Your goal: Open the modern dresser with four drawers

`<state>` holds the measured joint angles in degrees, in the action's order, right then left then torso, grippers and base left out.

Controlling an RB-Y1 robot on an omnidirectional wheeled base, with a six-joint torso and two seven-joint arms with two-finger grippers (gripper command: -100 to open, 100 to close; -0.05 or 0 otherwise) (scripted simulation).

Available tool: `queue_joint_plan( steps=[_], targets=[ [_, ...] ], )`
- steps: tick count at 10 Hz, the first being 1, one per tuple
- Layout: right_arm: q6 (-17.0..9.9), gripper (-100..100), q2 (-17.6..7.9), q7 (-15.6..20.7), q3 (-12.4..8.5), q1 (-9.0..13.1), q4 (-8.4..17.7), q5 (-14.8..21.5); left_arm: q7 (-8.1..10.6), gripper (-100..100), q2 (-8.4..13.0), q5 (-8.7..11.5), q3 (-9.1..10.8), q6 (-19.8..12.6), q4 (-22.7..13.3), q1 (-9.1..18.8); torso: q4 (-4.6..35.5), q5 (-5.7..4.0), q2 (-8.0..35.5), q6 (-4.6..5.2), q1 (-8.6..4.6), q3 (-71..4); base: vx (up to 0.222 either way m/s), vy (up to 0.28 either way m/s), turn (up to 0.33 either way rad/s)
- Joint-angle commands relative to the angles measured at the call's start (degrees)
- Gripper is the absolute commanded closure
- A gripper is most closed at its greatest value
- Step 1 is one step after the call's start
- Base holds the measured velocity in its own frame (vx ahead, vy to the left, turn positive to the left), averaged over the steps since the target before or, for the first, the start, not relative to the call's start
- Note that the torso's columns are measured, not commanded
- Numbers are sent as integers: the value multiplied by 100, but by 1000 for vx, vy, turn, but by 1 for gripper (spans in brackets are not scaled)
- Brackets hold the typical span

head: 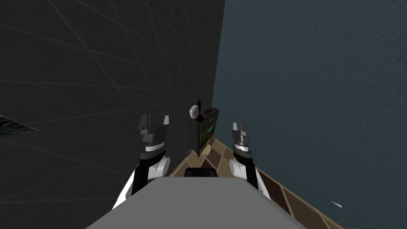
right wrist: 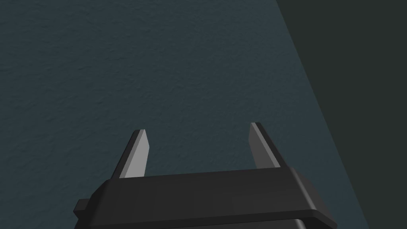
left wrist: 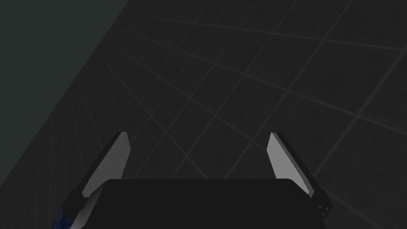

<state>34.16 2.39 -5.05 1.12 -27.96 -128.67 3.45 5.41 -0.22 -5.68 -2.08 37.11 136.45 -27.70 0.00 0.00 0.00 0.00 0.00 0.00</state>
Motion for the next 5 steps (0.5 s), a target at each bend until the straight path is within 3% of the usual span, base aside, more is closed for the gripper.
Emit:
queue_joint_plan(
  steps=[1,5],
  targets=[
    [0,0,0,0,0,0,0,0,0,0,0,0,0,0,0,0,235,0,232,0,0,-467,0,0,0],
    [0,0,0,0,0,0,-1,0,0,0,0,0,0,0,1,0,1846,0,1845,0,0,-3692,0,0,0]
  ],
)
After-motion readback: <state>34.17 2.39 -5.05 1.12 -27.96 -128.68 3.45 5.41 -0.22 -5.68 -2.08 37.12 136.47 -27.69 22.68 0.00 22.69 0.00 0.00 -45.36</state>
